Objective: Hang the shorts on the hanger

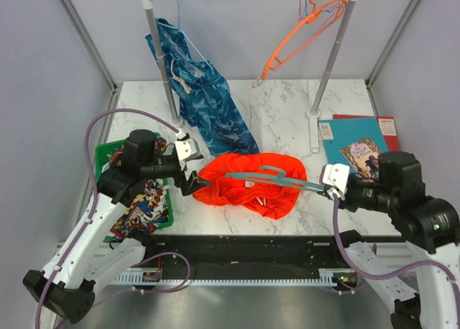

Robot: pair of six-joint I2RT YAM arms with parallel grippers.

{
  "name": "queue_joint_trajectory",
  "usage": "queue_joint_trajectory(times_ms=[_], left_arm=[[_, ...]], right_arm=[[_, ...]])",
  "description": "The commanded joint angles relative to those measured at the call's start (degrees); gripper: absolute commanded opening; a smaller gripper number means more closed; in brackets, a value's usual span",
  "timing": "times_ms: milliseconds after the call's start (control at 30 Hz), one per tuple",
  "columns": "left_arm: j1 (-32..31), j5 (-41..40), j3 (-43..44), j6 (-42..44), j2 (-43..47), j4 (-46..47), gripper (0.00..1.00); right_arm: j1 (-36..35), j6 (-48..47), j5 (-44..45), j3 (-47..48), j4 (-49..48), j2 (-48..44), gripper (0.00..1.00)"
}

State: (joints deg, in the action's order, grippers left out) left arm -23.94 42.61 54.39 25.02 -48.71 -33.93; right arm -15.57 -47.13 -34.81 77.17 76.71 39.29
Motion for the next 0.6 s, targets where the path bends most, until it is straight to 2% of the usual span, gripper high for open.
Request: queue_joint_trajectory(times_ms=[0, 67, 133, 233, 300, 400, 433, 500, 533, 567], left_arm=[[-5.99, 1.00, -1.47, 9.69, -0.60, 2.56, 0.91], [-9.87, -3.73, -2.27, 12.93, -0.77, 2.38, 0.91], [-14.00, -4.81, -3.32, 14.09, -1.47, 1.59, 0.91], [-16.48, -4.55, -4.29, 13.31, -3.14, 1.41, 0.91], [-16.92, -4.55, -4.73, 12.52, -4.98, 1.76, 0.86], [-16.92, -5.61, -4.91, 10.49, -6.66, 3.35, 0.64], [-16.92, -4.30, -4.73, 9.71, -7.18, 3.35, 0.42], [-16.92, -3.24, -4.56, 8.74, -7.63, 3.35, 0.20], [-16.92, -3.32, -4.30, 7.26, -8.24, 3.26, 0.02], [-16.92, -3.67, -3.95, 6.81, -8.51, 3.35, 0.02]], right_arm=[[-0.07, -7.70, -10.88, -2.55, 2.57, 5.34, 0.01], [0.02, -8.41, -13.86, -2.81, 2.22, 6.76, 0.01], [0.02, -8.59, -15.02, -3.42, 0.21, 7.56, 0.00], [0.02, -8.94, -15.64, -4.82, -2.43, 7.64, 0.00], [0.02, -9.46, -17.30, -5.36, -2.62, 8.17, 0.03], [-0.07, -11.22, -19.68, -6.23, -2.26, 8.96, 0.09], [-0.07, -11.57, -19.95, -6.59, -3.22, 9.05, 0.10], [-0.07, -10.53, -19.95, -7.47, -4.98, 9.23, 0.20], [0.02, -9.39, -19.34, -8.43, -8.03, 9.40, 0.40], [-0.07, -5.38, -18.55, -8.87, -9.72, 9.66, 0.52]])
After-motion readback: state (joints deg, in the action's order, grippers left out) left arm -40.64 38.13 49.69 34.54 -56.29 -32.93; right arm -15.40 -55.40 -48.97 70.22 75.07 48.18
